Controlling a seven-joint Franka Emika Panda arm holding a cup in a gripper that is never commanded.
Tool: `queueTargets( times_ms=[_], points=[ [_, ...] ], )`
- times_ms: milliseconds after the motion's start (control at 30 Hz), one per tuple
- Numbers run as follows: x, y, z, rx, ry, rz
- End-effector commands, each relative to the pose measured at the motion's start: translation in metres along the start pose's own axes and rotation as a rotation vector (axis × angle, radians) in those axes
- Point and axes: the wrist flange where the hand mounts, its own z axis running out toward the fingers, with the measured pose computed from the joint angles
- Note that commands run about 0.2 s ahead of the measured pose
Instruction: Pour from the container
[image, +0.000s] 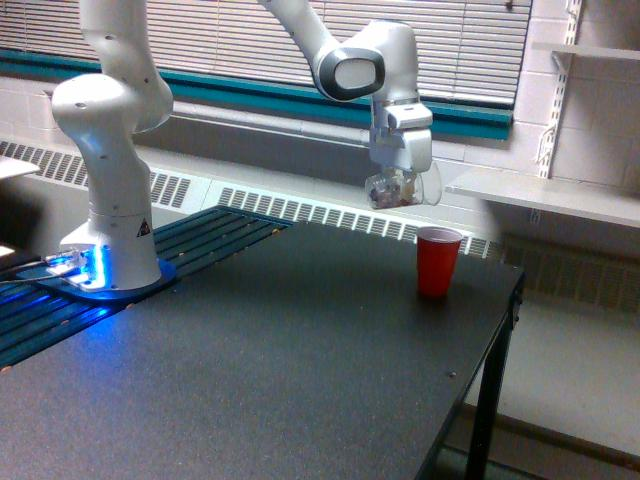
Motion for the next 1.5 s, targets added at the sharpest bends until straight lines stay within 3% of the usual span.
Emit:
queueTargets(
  times_ms=[33,467,833,1500],
  points=[
    [-0.008,-0.005,0.003,-0.001,-0.046,-0.104],
    [-0.002,0.005,0.009,-0.022,-0.123,-0.152],
    [0.019,0.010,0.017,-0.039,-0.142,-0.161],
    [0.034,-0.009,0.018,-0.065,-0.225,-0.213]
  ],
)
